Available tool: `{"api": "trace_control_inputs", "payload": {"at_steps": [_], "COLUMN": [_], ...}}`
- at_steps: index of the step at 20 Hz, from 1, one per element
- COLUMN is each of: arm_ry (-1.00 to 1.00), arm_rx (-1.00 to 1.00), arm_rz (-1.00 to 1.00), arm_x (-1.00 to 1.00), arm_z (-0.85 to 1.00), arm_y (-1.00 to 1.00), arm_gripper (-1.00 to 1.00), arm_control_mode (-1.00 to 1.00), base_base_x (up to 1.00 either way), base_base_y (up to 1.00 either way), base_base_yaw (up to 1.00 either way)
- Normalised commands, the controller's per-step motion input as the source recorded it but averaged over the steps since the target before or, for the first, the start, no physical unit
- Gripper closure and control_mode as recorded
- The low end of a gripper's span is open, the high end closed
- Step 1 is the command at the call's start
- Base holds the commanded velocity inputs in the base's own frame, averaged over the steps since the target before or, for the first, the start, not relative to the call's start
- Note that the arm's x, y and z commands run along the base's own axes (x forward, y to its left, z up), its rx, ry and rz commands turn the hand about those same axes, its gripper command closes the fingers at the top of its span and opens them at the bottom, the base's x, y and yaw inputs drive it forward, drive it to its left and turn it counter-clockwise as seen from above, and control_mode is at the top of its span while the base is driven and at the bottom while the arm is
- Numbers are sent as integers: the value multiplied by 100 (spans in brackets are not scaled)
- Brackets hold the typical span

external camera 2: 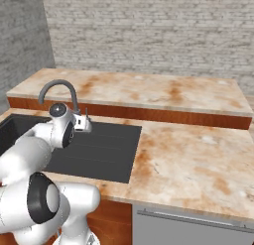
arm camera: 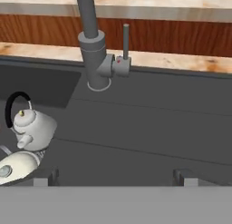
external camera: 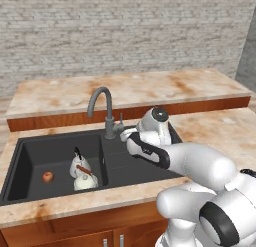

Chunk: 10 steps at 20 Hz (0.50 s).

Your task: Pick the kettle and kettle and place them in the sink. Then turn on the water.

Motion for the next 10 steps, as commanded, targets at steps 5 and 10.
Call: {"api": "trace_control_inputs", "payload": {"at_steps": [5, 10], "arm_ry": [-24, -25], "arm_rx": [5, 4], "arm_rz": [4, 5], "arm_x": [0, 0], "arm_z": [21, 14], "arm_y": [-19, -8], "arm_gripper": [-100, -100], "arm_control_mode": [-100, -100], "base_base_x": [0, 0], "base_base_y": [0, 0], "base_base_yaw": [0, 0]}}
